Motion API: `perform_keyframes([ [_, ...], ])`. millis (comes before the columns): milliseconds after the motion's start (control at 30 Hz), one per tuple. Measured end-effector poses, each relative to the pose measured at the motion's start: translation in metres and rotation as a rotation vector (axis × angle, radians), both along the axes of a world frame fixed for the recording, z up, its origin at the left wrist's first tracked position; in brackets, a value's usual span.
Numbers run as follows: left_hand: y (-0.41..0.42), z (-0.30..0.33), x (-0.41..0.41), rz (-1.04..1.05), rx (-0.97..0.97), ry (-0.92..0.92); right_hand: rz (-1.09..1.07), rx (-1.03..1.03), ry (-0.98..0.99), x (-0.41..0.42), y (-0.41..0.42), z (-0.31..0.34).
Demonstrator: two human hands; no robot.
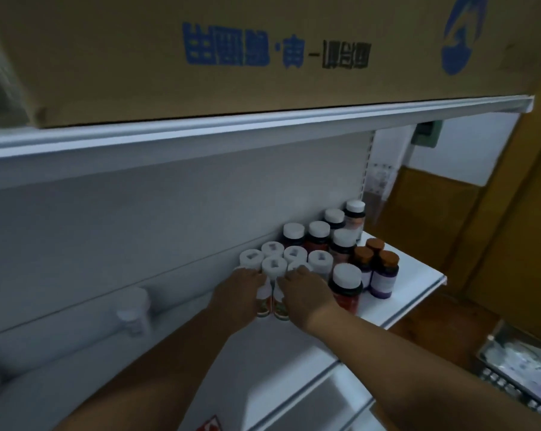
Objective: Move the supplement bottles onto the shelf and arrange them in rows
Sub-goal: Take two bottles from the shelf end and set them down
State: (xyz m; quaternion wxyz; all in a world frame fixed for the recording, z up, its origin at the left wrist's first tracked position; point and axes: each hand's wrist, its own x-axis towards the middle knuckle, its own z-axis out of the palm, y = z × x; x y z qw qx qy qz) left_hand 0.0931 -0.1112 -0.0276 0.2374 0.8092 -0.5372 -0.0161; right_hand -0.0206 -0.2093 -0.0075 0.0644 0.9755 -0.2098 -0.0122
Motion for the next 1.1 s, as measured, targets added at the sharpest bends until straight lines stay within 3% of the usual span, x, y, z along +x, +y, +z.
perform_keyframes([
  [167,-0.007,-0.001,-0.001,0.14,0.062,0.014,0.064,-0.014,-0.058,0.001,-0.012,0.006],
  [333,0.002,-0.007,-0.003,0.218,-0.076,0.203,0.139,0.084,-0.08,0.0,-0.01,0.01],
  [467,0.039,0.009,0.002,0.325,-0.205,0.391,0.186,0.491,-0.262,0.002,-0.015,0.026],
  [600,0.101,0.026,-0.002,0.454,-0.293,0.676,0.264,0.804,-0.281,0.024,0.011,0.032],
  [667,0.135,0.029,-0.003,0.51,-0.293,0.655,0.307,0.876,-0.304,0.037,0.042,0.031],
  [767,0.19,0.032,-0.001,0.57,-0.256,0.556,0.416,0.826,-0.283,0.058,0.094,0.028],
  [867,0.239,0.033,0.006,0.642,-0.297,0.6,0.513,0.83,-0.257,0.081,0.144,0.028],
  [1100,0.343,0.024,0.051,0.791,-0.302,0.493,0.514,0.899,-0.296,0.136,0.235,0.014],
])
